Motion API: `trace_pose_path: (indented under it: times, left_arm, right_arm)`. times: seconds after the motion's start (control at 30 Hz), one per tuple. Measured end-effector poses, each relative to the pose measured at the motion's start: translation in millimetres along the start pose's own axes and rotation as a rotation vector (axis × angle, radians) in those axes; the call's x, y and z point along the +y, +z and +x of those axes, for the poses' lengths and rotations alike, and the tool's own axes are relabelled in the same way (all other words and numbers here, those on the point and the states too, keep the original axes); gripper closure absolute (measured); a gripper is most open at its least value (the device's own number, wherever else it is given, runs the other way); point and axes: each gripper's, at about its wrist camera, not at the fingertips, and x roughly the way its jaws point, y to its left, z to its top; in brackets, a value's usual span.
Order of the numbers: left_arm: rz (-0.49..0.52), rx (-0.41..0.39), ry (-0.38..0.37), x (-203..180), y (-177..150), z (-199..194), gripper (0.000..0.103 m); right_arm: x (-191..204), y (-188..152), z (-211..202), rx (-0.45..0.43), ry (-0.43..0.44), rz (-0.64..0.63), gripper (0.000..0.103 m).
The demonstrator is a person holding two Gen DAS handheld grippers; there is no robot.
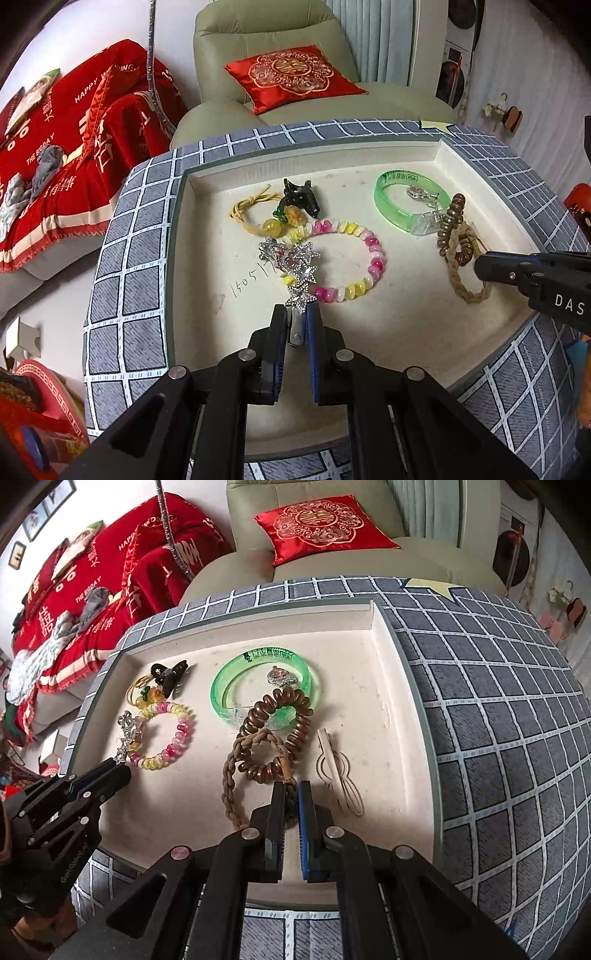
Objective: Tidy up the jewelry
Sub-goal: 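Carry the star clip and braided bracelet over the white tray with both tools, then lower the star clip and braided bracelet into the tray and open both tools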
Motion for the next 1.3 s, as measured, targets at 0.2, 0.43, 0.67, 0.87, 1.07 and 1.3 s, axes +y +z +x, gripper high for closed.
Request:
trace_pose_path:
  times: [0.2,0.43,0.67,0.87,1.07,1.3]
  left_arm:
    - [-0.008,-0.005,-0.002,1.4,-0.4,-3.7,0.077]
    - [-0.009,-0.029,0.024,-0.6,0.7,-12.7,0.077]
    - [-0.007,-0.02,0.026,-1.9,3.8,-13.8,0.077]
    - [-0.021,-0.021,0.034,-1.9,7.0,-16.3,0.077]
    - [-0.017,-0.042,0.034,-2.7,10.1,-23.8,0.077]
    - [-0.018,-0.058,0.031,-4.1,14.0,-30.5,0.076]
  right_arm:
    - [-1.3,0.2,-0.5,0.012,0.014,0.019,0.095]
    - [-5.1,1.9,-10.5,0.0,0.055,0.049,0.081]
    - [-3.2,3.3,-36.6,-0.073,0.064,0.051,0.057]
    - [-6.0,-0.9,-54.6,-0.108,0.066,0.064,0.057]
    - [-12.5,-4.8,-65.9,-0.13,0.058,0.084,0.057]
    - [-19.1,-9.5,-74.3,-0.141,0.051,0.097,0.057]
